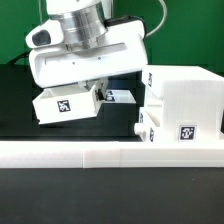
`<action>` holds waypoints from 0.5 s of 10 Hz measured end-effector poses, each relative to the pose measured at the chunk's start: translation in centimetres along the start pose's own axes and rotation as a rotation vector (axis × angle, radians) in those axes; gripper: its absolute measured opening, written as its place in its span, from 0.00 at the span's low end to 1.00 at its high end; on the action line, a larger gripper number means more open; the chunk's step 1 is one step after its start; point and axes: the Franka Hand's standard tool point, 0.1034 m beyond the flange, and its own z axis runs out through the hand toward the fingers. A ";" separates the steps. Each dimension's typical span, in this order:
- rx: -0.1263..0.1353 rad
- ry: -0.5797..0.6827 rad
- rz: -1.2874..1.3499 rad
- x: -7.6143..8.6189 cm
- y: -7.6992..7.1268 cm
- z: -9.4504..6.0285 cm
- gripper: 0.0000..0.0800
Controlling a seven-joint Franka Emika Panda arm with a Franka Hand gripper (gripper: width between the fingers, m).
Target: Assemble drawer
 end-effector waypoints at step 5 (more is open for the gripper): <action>-0.015 0.002 -0.427 0.3 0.5 0.0 0.06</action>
Offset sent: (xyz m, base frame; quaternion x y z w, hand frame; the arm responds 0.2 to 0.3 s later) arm 0.0000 0.0000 0.0000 0.0000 0.0000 -0.2667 0.9638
